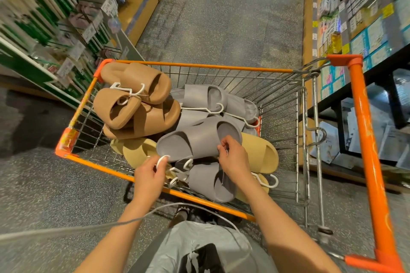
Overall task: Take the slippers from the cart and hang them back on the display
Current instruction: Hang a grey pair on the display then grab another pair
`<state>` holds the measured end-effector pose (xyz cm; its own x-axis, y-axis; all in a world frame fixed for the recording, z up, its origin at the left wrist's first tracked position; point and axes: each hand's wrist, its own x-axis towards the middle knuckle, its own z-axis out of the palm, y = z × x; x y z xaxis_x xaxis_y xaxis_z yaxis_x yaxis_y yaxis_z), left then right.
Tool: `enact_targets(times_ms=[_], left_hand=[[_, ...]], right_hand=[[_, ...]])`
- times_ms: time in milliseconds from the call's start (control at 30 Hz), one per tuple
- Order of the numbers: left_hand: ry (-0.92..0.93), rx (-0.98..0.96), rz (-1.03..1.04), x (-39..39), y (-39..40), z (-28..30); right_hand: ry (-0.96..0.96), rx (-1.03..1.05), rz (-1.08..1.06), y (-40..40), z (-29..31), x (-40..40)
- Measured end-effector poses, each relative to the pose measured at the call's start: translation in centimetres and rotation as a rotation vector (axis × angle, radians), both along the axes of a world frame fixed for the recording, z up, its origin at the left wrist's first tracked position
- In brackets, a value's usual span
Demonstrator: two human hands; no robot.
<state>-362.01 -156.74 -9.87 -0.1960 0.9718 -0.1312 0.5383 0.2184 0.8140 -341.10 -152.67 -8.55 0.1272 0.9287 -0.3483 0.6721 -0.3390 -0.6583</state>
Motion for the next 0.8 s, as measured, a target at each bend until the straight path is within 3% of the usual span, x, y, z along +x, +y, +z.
enact_targets(times_ms=[100,200,267,467,800], left_hand=[[-0.175,-0.012,0.215,-0.8,1.0,0.9],[-0.169,0.02,0.309,-1.3,1.7,1.2],[-0.133,0.033,0.232,-1.0,1.6,1.4],[0.194,0.237,-0.323,0.4,0.0,0.5],[0.382,-0.056,-0.451,6.3,-0.4,-0.6]], right_hand=[[0.007,-0.007,-0.004,0.3,0.1,0.4],[0.004,-0.011,0.002,0.4,0.1,0.5],[0.004,0.006,0.002,0.3,0.1,0.3],[0.049,-0.027,-0.029,-0.4,-0.3,-0.9],[0.143,-0.022,-0.105,-1.6,-0.9,-2.1]])
